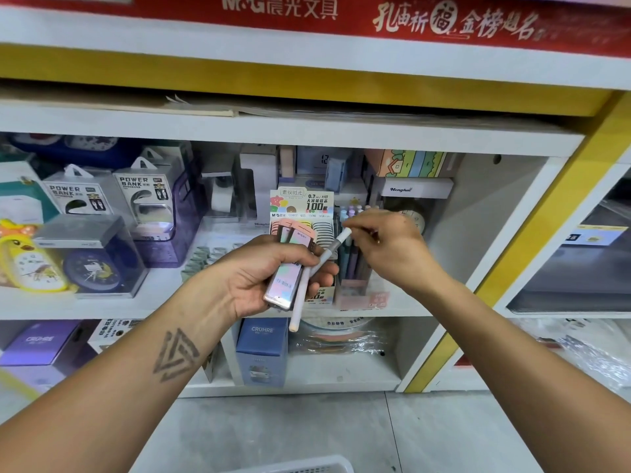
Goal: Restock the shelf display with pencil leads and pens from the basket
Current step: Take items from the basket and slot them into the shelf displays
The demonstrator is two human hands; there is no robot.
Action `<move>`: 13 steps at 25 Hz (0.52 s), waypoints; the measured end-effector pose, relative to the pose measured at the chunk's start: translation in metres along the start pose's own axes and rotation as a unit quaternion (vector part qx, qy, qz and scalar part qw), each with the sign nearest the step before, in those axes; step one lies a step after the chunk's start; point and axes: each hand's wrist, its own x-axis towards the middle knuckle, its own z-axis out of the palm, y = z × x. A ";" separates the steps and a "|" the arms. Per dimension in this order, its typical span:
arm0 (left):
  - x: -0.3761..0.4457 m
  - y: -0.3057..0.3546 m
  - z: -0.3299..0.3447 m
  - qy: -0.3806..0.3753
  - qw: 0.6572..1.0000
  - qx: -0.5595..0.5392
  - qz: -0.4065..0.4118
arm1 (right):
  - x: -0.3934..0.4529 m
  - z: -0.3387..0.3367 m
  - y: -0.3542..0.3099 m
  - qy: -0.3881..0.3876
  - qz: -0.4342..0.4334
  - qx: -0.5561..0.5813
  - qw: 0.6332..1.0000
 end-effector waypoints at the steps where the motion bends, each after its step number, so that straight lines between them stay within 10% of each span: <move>1: 0.000 0.000 0.001 -0.003 1.000 0.002 0.002 | 0.001 -0.002 -0.004 0.016 0.056 0.096 0.994; 7: 0.005 -0.003 0.014 -0.011 0.999 -0.028 0.025 | -0.005 -0.019 -0.013 -0.036 0.140 0.376 0.915; 13: 0.012 -0.004 0.028 0.041 0.996 -0.082 0.021 | -0.004 -0.056 0.017 0.129 0.135 0.198 0.962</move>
